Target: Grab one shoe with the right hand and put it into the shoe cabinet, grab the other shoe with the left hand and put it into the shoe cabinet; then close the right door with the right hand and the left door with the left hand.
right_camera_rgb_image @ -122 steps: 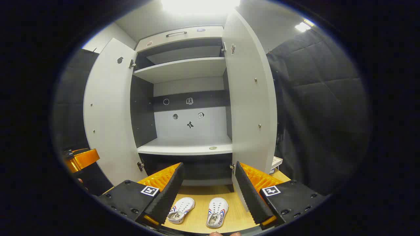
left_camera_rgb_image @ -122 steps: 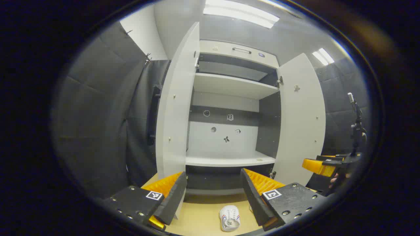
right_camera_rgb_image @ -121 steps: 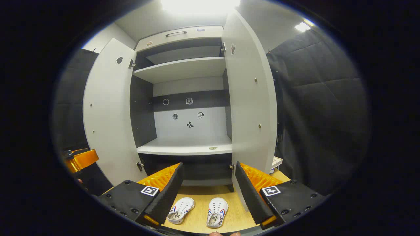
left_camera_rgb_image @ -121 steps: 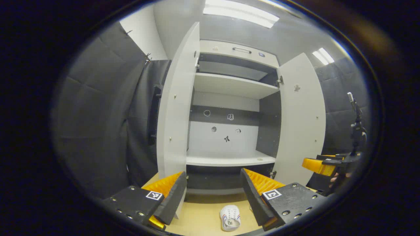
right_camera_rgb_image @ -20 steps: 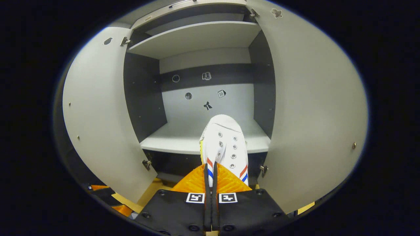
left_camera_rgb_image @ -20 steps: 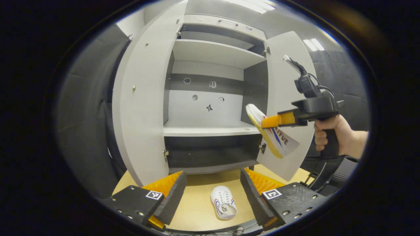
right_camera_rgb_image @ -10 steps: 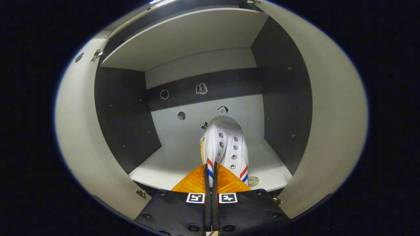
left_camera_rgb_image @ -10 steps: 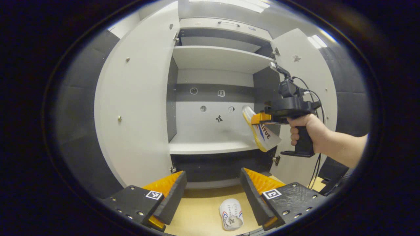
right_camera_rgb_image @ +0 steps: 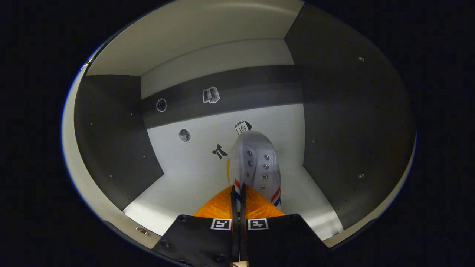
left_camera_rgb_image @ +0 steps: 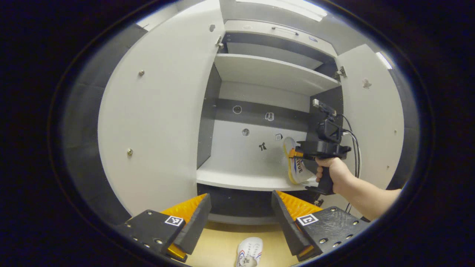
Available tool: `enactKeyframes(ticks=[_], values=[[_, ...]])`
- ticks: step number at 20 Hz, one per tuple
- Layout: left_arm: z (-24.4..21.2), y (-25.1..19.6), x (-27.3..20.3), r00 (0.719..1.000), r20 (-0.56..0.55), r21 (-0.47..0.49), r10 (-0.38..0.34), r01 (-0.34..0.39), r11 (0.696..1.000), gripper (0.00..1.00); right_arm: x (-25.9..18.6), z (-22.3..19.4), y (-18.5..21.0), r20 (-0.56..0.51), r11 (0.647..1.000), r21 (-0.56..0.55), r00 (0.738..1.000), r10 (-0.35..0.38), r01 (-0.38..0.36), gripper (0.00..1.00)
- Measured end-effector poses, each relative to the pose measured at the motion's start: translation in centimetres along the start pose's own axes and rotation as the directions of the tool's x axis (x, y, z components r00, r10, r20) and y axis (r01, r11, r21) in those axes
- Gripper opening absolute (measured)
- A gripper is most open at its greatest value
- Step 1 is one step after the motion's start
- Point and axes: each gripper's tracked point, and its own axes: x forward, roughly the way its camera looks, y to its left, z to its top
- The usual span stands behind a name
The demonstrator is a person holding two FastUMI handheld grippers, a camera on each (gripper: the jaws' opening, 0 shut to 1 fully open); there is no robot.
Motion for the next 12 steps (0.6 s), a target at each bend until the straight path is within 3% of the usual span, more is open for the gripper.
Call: enactKeyframes(ticks=[6,9,10,11,12], values=[[-0.7,-0.3,0.7,0.999,-0.023,-0.02,0.036,-0.037,0.999,0.91,2.5,-1.0,-0.5,-0.036,0.999,0.05,0.999,-0.01,0.012,0.01],[-0.7,-1.1,1.3,1.0,-0.023,-0.034,-0.001,0.0,0.999,0.87,2.8,-1.2,-0.8,-0.04,0.998,0.054,0.999,-0.028,0.03,0.03],[-0.5,-1.2,1.5,1.0,-0.018,-0.03,-0.017,0.017,0.999,1.0,2.5,-0.5,-0.6,-0.022,0.998,0.058,1.0,-0.02,0.021,0.14],[-0.1,-1.1,1.7,0.999,-0.01,-0.022,-0.034,0.034,0.999,1.0,2.1,-0.1,-0.4,-0.008,0.998,0.063,1.0,-0.017,0.018,0.31],[0.2,-1.1,1.9,0.999,-0.002,-0.017,-0.053,0.053,0.998,0.94,1.3,0.3,-0.6,0.007,0.998,0.057,1.0,-0.024,0.024,0.48]])
